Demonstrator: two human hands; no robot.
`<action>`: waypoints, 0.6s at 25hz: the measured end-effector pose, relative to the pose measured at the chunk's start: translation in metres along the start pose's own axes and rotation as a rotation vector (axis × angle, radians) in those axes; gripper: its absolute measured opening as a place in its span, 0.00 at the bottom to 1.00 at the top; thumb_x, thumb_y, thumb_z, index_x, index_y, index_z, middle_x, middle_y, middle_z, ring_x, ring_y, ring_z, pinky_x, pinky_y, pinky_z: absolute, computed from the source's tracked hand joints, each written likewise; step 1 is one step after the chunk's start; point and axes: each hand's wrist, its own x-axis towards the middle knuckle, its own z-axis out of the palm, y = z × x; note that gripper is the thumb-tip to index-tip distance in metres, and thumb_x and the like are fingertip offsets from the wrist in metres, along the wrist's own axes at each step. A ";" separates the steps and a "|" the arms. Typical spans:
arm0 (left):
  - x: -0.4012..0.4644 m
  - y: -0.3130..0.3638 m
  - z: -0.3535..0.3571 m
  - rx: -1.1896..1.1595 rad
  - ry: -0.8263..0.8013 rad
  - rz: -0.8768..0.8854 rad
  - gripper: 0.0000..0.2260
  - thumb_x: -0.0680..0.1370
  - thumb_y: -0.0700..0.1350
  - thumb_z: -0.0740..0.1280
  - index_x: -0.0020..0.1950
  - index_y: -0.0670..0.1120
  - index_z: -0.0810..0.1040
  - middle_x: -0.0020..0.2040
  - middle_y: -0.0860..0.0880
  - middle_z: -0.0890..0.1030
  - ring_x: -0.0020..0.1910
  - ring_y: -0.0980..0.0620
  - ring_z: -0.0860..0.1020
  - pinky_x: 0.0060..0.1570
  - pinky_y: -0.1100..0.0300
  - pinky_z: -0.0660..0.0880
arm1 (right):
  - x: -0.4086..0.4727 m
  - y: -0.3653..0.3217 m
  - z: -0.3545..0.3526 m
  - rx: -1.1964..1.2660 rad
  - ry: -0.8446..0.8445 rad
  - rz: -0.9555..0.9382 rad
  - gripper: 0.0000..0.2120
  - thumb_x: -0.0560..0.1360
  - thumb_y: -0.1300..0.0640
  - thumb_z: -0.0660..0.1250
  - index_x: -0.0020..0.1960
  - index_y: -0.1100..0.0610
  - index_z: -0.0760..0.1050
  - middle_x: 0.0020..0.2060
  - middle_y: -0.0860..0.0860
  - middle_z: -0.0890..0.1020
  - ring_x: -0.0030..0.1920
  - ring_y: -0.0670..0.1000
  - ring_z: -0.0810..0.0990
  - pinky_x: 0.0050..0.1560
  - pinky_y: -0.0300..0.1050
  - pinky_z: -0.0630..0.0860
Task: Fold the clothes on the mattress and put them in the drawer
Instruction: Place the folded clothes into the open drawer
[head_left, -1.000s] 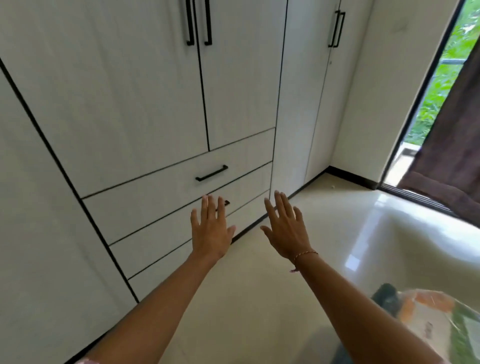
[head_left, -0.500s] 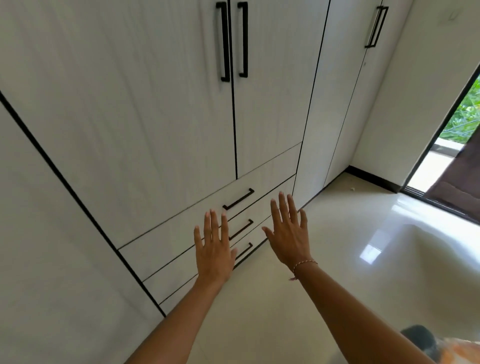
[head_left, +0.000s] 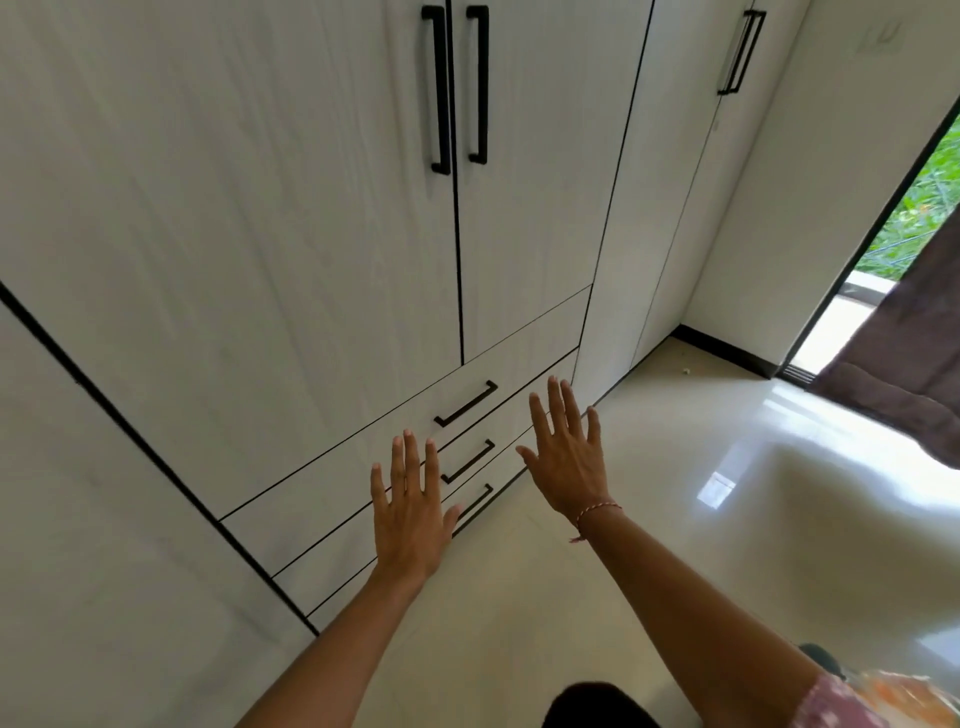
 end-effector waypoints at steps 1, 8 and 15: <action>0.003 -0.003 0.003 0.025 -0.059 -0.032 0.40 0.79 0.62 0.55 0.72 0.46 0.28 0.72 0.39 0.27 0.70 0.41 0.27 0.68 0.44 0.31 | 0.004 -0.003 0.002 0.009 -0.008 0.010 0.35 0.80 0.40 0.50 0.74 0.53 0.32 0.72 0.56 0.30 0.72 0.57 0.28 0.71 0.58 0.32; 0.061 -0.021 0.035 0.097 -0.087 -0.023 0.42 0.80 0.62 0.54 0.70 0.43 0.25 0.69 0.40 0.24 0.67 0.43 0.23 0.62 0.45 0.22 | 0.049 -0.004 0.050 -0.025 0.009 0.040 0.36 0.79 0.38 0.49 0.75 0.54 0.33 0.72 0.58 0.30 0.72 0.58 0.28 0.72 0.62 0.32; 0.157 -0.012 0.147 0.153 -0.257 0.035 0.41 0.81 0.58 0.55 0.71 0.41 0.26 0.72 0.39 0.26 0.69 0.44 0.25 0.61 0.45 0.18 | 0.172 -0.021 0.170 0.109 -0.105 0.108 0.36 0.80 0.39 0.50 0.74 0.53 0.31 0.72 0.56 0.28 0.72 0.57 0.28 0.72 0.61 0.31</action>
